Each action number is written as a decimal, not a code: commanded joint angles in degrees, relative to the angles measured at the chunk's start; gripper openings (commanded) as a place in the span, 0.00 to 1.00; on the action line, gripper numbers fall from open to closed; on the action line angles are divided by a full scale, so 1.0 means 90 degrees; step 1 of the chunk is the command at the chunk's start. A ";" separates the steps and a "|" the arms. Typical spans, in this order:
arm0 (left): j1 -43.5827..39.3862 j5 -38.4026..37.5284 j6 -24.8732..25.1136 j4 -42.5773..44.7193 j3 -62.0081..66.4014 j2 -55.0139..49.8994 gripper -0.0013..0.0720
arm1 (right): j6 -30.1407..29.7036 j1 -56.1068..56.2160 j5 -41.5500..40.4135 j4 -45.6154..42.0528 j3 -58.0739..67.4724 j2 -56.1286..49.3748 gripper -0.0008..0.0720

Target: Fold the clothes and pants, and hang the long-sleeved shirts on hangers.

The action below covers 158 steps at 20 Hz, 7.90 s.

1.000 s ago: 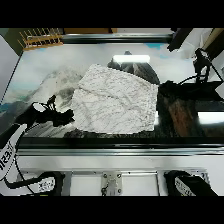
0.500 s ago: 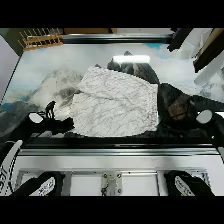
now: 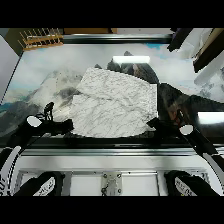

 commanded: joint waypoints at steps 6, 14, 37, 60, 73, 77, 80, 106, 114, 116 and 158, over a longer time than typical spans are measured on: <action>-0.0002 0.0036 -0.0005 0.0000 -0.0007 0.0017 0.03 | -0.1341 0.0328 -0.0600 0.0372 0.0138 -0.0352 0.03; 0.0782 -0.0500 -0.0012 -0.0019 0.2531 0.1151 0.02 | -0.1494 0.0311 0.1979 -0.1729 0.2963 0.0712 0.03; 0.0070 -0.0180 -0.0221 -0.0046 0.7470 -0.0576 0.02 | 0.1817 0.0323 0.5831 -0.1831 0.6186 0.1229 0.03; -0.0155 -0.0100 0.0119 0.0335 0.1447 0.0272 0.02 | 0.0316 0.0838 0.4029 -0.3820 0.3587 -0.0685 0.03; -0.0153 0.0913 0.0117 0.0323 -0.0508 0.0325 0.02 | 0.0481 0.1863 0.4053 -0.3670 0.2378 -0.0675 0.06; 0.0109 0.0665 0.0117 0.0321 -0.0141 0.0804 0.64 | 0.0359 0.1761 0.4204 -0.3475 0.2550 -0.0401 0.90; 0.0335 0.0163 0.0114 0.0318 0.0435 0.1523 0.64 | 0.0138 0.1137 0.4716 -0.3536 0.2795 0.0318 0.90; -0.2939 -0.0138 -0.0614 0.0277 0.2174 0.0471 0.64 | -0.5139 -0.1489 0.2531 0.1858 0.0918 -0.1892 1.00; -0.2939 -0.0148 -0.0699 0.0277 0.2028 0.0471 0.60 | -0.5134 -0.0355 0.2412 0.2203 0.1105 -0.1977 0.99; -0.2939 -0.0148 -0.0731 0.0279 0.2028 0.0471 0.60 | -0.5134 -0.0146 0.2278 0.2290 0.1173 -0.1979 0.99; -0.2939 0.0138 -0.0743 0.0301 0.2028 0.0469 0.03 | -0.0136 -0.6946 0.3555 -0.4306 0.1746 0.1846 0.03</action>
